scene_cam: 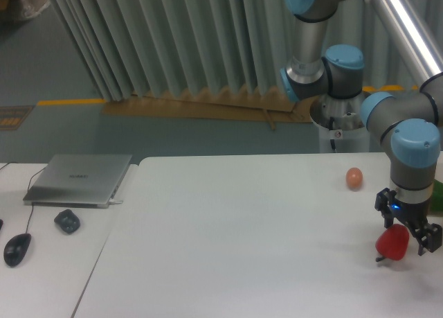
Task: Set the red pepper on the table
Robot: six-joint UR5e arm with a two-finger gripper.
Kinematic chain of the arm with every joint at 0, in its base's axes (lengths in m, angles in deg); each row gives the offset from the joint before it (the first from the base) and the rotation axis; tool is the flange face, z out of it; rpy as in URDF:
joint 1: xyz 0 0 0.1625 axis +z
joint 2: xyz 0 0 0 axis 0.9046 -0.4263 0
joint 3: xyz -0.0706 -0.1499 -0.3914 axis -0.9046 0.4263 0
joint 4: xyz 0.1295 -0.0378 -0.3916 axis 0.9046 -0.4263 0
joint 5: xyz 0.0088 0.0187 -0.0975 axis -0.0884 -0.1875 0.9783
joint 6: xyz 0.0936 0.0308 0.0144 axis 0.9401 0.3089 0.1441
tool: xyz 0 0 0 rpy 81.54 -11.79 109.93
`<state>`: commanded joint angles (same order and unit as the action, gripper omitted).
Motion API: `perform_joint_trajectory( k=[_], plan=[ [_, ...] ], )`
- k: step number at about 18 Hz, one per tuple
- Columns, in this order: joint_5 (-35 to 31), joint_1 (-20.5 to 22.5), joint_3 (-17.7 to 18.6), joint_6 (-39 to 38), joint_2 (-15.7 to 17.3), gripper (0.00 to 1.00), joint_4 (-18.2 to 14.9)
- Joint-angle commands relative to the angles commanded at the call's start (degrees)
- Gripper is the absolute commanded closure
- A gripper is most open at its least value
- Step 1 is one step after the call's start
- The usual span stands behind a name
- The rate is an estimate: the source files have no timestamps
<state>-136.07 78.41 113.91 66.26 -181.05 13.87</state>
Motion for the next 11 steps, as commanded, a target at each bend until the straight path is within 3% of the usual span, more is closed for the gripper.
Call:
perform_joint_trajectory(
  k=[11],
  plan=[
    [-0.4, -0.4, -0.1, 0.2, 2.0, 0.0, -0.3]
  ],
)
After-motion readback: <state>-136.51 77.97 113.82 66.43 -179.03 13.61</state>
